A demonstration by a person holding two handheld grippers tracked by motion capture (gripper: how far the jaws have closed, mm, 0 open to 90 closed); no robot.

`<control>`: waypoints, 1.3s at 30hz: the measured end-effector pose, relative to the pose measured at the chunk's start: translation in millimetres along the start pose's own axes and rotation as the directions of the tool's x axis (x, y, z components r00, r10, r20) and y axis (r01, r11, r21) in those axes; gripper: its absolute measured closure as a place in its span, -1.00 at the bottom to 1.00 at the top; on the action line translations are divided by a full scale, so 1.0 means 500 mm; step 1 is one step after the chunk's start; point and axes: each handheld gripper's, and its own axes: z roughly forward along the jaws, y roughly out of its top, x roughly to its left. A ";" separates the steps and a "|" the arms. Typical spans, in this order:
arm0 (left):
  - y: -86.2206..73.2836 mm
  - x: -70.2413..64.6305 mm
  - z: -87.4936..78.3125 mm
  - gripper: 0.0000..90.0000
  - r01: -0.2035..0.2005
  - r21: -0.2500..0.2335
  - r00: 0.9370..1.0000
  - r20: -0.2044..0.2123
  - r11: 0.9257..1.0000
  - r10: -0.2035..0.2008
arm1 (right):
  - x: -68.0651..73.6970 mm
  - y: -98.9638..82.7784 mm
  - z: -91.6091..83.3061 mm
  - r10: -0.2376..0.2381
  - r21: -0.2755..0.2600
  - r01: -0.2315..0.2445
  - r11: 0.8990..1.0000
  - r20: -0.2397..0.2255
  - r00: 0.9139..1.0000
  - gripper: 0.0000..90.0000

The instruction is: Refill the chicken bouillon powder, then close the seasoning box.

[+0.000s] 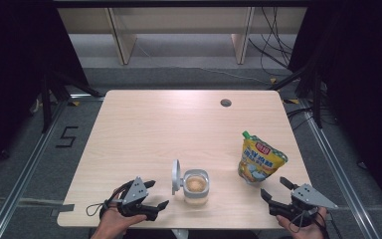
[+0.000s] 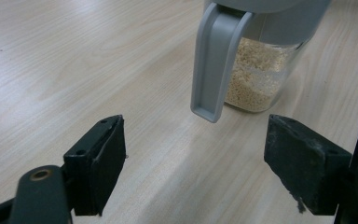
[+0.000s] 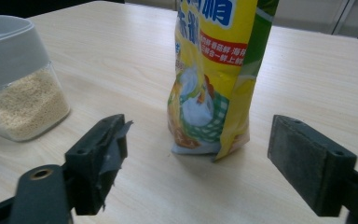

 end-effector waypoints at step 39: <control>0.040 -0.009 -0.042 0.41 0.076 -0.049 0.996 0.041 0.996 -0.074 | 0.052 -0.027 -0.008 -0.053 0.093 0.064 0.994 -0.120 0.991 -0.56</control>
